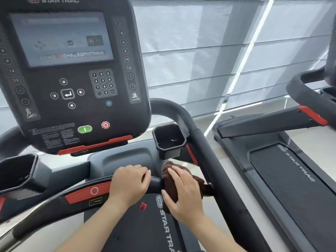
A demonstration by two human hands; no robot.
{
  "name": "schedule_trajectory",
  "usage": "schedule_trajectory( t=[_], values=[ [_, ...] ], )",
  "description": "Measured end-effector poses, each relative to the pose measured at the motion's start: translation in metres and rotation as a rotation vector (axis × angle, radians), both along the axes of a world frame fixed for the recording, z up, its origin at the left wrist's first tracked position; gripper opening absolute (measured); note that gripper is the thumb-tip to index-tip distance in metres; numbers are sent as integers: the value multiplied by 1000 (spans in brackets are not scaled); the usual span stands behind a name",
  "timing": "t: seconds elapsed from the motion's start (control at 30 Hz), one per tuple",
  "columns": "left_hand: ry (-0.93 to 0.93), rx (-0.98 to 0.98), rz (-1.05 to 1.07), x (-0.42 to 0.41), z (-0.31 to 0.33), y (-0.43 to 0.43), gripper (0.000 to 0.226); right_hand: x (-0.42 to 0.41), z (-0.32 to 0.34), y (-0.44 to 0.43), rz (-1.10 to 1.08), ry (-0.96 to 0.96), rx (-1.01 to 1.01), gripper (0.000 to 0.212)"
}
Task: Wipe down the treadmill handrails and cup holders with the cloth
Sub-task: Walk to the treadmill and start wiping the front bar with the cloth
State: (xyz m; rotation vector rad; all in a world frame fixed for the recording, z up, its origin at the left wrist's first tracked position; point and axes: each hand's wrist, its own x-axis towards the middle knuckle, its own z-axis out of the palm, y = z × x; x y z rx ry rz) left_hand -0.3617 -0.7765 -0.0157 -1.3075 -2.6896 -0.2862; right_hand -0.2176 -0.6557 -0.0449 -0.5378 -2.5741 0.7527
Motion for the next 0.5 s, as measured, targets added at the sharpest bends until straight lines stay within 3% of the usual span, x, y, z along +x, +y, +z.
schedule_trajectory(
  t=[0.17,0.4,0.5],
  values=[
    [-11,-7,32,1,1,1,35,17,-10,27,46,-66,24,72],
    [17,-6,77,4,1,2,35,28,-17,44,-19,-50,3,63],
    [25,-12,96,4,0,2,36,14,-10,29,73,-1,11,62]
  ],
)
